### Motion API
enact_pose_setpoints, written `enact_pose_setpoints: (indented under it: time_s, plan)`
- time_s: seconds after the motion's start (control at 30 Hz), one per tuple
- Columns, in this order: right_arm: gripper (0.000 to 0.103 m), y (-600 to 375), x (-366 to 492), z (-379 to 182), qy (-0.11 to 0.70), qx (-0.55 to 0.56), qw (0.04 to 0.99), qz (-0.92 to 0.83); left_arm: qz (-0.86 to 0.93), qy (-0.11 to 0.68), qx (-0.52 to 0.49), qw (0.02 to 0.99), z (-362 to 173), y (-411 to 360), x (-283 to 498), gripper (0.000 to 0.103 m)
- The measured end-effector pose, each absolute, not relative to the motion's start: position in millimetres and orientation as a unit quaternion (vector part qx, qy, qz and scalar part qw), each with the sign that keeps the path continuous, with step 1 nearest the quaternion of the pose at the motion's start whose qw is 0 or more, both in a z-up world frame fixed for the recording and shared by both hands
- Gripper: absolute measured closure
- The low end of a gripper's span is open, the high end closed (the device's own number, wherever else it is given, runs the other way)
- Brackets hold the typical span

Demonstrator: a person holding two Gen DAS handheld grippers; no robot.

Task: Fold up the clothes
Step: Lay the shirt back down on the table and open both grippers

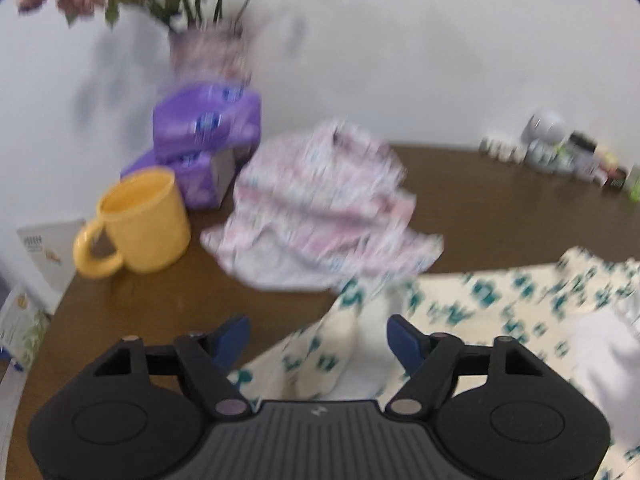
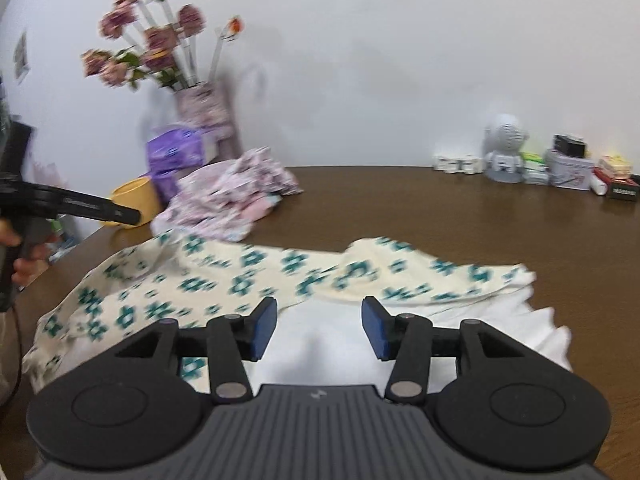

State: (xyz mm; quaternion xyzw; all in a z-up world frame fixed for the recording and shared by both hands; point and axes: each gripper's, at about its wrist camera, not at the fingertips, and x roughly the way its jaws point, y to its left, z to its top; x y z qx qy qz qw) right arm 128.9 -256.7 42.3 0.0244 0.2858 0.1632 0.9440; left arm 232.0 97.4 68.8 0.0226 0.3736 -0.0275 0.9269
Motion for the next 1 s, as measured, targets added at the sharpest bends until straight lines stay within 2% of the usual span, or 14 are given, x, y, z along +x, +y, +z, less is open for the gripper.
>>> enact_pose_setpoints:
  time_s: [0.1, 0.2, 0.23, 0.27, 0.43, 0.5, 0.6, 0.77, 0.97, 1.0]
  plan:
    - [0.055, -240.5, 120.1, 33.0, 0.295, 0.017, 0.938, 0.180, -0.018, 0.386, 0.031, 0.922, 54.4, 101.4, 241.8, 0.044]
    - [0.055, -224.3, 111.3, 23.7, 0.304, 0.010, 0.932, 0.197, -0.010, 0.393, 0.045, 0.918, 42.0, 103.5, 250.3, 0.067]
    - [0.055, -218.9, 108.4, 20.6, 0.307, 0.007, 0.930, 0.203, -0.009, 0.396, 0.049, 0.917, 38.0, 103.9, 252.2, 0.079]
    - [0.055, -213.5, 105.4, 17.5, 0.310, 0.005, 0.928, 0.208, -0.007, 0.400, 0.049, 0.915, 34.9, 106.1, 254.5, 0.083]
    - [0.055, -202.0, 98.1, 2.6, 0.332, -0.010, 0.921, 0.205, 0.003, 0.404, 0.024, 0.914, 27.6, 120.7, 260.3, 0.085]
    - [0.055, -204.7, 97.6, -2.5, 0.343, -0.007, 0.918, 0.200, 0.005, 0.404, 0.008, 0.915, 27.0, 127.1, 262.5, 0.083]
    - [0.055, -206.2, 94.4, -8.5, 0.347, -0.009, 0.917, 0.198, 0.004, 0.407, -0.013, 0.913, 30.6, 131.9, 260.9, 0.073]
    - [0.052, -210.2, 91.2, -6.8, 0.347, 0.005, 0.917, 0.198, 0.005, 0.378, -0.012, 0.926, 51.0, 128.1, 237.9, 0.036]
    - [0.033, -213.0, 85.0, -0.9, 0.335, 0.010, 0.923, 0.187, 0.003, 0.343, -0.005, 0.939, 73.7, 116.6, 203.7, 0.014]
    - [0.026, -213.4, 83.7, 0.4, 0.333, 0.011, 0.925, 0.186, 0.000, 0.339, -0.004, 0.941, 76.1, 113.9, 197.6, 0.013]
